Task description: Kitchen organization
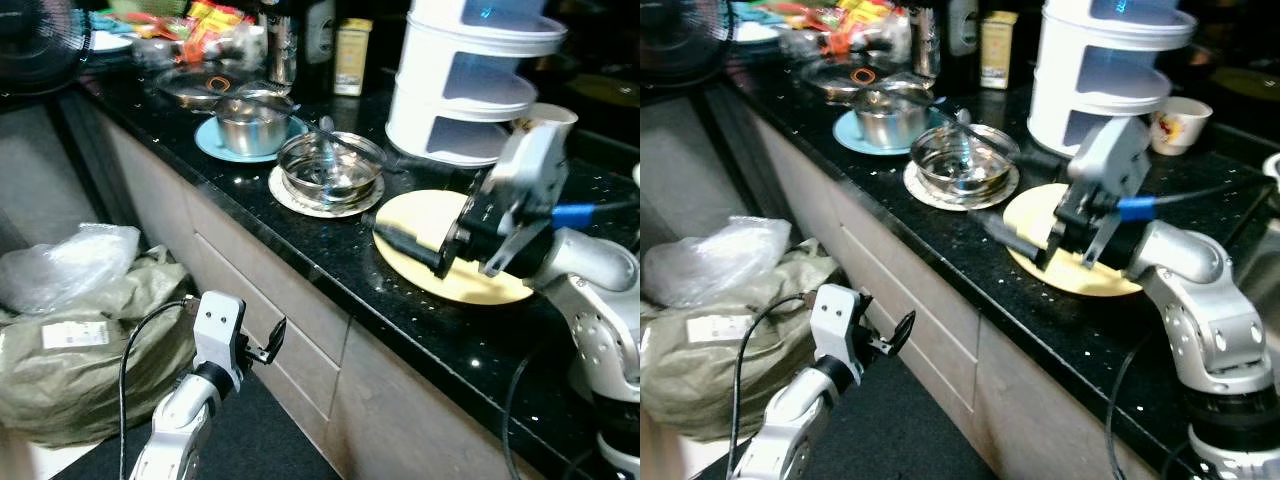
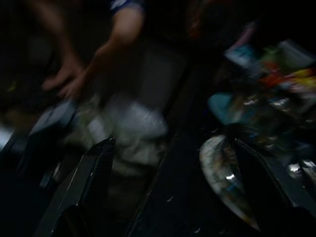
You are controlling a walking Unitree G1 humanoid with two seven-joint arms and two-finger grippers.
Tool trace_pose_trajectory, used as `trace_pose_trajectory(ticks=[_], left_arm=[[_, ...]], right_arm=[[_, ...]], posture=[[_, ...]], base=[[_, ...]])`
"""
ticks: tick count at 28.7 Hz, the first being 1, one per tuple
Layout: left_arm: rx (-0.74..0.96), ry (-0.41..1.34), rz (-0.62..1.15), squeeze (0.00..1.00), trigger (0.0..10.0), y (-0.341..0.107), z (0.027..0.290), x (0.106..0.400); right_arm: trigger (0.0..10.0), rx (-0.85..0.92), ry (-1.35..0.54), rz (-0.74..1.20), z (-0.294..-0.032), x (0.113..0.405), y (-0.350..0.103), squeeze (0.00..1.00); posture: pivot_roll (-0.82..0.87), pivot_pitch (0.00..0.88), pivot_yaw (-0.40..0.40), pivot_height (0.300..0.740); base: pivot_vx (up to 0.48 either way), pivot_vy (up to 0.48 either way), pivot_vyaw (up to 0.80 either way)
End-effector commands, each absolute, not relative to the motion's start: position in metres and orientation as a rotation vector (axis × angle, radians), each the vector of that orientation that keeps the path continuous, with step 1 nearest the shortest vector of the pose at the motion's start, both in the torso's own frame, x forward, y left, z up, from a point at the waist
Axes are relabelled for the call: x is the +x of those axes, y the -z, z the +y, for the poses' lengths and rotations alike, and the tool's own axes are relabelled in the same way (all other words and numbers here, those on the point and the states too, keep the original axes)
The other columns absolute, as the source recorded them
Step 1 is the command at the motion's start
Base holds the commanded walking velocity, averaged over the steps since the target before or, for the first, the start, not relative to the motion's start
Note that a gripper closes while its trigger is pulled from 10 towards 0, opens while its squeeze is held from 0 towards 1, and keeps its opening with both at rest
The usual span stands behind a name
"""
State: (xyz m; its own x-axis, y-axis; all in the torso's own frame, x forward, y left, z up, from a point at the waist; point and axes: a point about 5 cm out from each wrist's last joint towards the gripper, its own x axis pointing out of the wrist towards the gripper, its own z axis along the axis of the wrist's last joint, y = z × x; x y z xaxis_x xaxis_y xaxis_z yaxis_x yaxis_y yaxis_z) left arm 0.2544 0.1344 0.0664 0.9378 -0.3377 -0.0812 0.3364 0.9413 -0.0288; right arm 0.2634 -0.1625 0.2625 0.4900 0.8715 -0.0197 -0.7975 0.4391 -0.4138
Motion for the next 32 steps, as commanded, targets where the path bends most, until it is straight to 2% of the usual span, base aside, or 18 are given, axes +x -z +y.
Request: trace_pose_trajectory(ticks=[1, 5, 7, 8, 9, 12, 15, 24, 32], left_arm=[[-0.021, 0.344, 0.096, 0.0, 10.0, -0.065, 0.135, 0.253], [-0.021, 0.345, 0.096, 0.0, 10.0, -0.064, 0.135, 0.253], [-0.021, 0.345, 0.096, 0.0, 10.0, -0.064, 0.135, 0.253], [-0.02, 0.346, 0.095, 0.0, 10.0, -0.064, 0.135, 0.253], [-0.02, 0.346, 0.095, 0.0, 10.0, -0.064, 0.135, 0.253], [-0.019, 0.347, 0.096, 0.0, 10.0, -0.064, 0.135, 0.253], [-0.02, 0.349, 0.099, 0.0, 10.0, -0.063, 0.135, 0.253], [-0.019, 0.352, 0.095, 0.0, 10.0, -0.064, 0.135, 0.253], [-0.022, 0.358, 0.095, 0.0, 10.0, -0.064, 0.134, 0.253]], right_arm=[[10.0, -0.49, -1.072, -0.151, -0.16, 0.259, -0.253, 0.0], [10.0, -0.639, -1.016, -0.041, -0.163, 0.265, -0.237, 0.0], [10.0, -0.639, -1.016, -0.041, -0.163, 0.265, -0.237, 0.0], [10.0, -0.743, -0.954, 0.031, -0.171, 0.27, -0.227, 0.0], [10.0, -0.743, -0.954, 0.031, -0.171, 0.27, -0.227, 0.0], [10.0, -0.934, -0.764, 0.189, -0.206, 0.283, -0.218, 0.0], [10.0, -1.013, -0.653, 0.273, -0.228, 0.285, -0.223, 0.0], [10.0, -1.092, -0.638, 0.446, -0.25, 0.273, -0.212, 0.0], [10.0, -1.131, -0.585, 0.478, -0.259, 0.273, -0.211, 0.0]], posture=[[0.07, 0.0, -0.02, 0.74], [0.07, 0.0, -0.022, 0.74], [0.07, 0.0, -0.022, 0.74], [0.07, 0.0, -0.022, 0.74], [0.07, 0.0, -0.022, 0.74], [0.06, 0.0, -0.021, 0.74], [0.06, 0.0, -0.021, 0.74], [0.06, 0.0, -0.018, 0.74], [0.06, 0.0, -0.017, 0.74]], base=[[0.0, 0.0, 0.0], [0.0, 0.0, 0.0], [0.0, 0.0, 0.0], [0.0, 0.0, 0.0], [0.0, 0.0, 0.0], [0.0, 0.0, 0.0], [0.0, 0.0, 0.0], [0.0, 0.0, 0.0], [0.0, 0.0, 0.0]])
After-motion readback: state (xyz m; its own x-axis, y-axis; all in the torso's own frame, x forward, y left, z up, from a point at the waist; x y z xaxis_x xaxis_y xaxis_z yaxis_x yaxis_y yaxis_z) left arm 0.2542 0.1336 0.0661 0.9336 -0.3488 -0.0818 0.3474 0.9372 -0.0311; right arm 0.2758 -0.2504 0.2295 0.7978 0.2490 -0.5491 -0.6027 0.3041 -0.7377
